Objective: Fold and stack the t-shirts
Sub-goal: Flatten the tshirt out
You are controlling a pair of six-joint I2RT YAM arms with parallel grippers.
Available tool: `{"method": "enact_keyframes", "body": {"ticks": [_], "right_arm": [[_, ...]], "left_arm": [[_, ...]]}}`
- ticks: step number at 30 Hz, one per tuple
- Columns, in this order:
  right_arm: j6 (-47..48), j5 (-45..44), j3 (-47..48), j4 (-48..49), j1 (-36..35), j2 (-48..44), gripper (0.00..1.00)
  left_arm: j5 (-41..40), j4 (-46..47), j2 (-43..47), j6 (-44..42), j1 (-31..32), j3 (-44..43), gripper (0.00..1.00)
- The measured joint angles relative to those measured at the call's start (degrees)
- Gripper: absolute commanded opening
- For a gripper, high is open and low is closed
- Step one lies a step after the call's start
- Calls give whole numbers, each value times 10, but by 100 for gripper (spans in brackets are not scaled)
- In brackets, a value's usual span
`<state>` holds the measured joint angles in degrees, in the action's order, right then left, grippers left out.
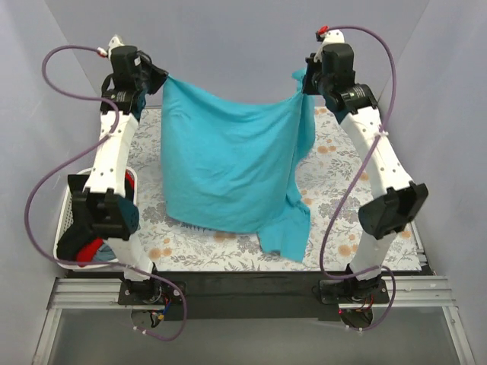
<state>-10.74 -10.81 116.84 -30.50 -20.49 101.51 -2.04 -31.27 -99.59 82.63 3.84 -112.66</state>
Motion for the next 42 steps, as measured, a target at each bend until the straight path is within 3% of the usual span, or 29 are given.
{"method": "enact_keyframes", "body": {"ticks": [5,12,17,23,28,34,35,36,42], "right_arm": [[9,12,173,33,11,83,1],[21,-1,80,160,26,-42,1],[15,-14,-118,230,31,-155,1],[-44,-24,-470,271,30,-253,1],[-118,-16,-728,258,31,-317,1],[-188,23,-893,259,31,-396,26],[-195,30,-906,258,31,-408,41],[-203,36,-915,255,31,-422,47],[-223,35,-920,198,31,-548,68]], "left_arm": [[13,21,-174,-8,-2,-223,0],[32,110,-142,-11,-25,-209,0],[46,169,-67,-7,-35,-53,0],[60,219,30,23,-35,286,0],[63,234,72,59,-34,507,0],[62,223,102,99,-35,681,0],[61,218,110,104,-35,695,0],[59,214,120,108,-35,706,0],[38,192,194,119,-35,730,0]]}}
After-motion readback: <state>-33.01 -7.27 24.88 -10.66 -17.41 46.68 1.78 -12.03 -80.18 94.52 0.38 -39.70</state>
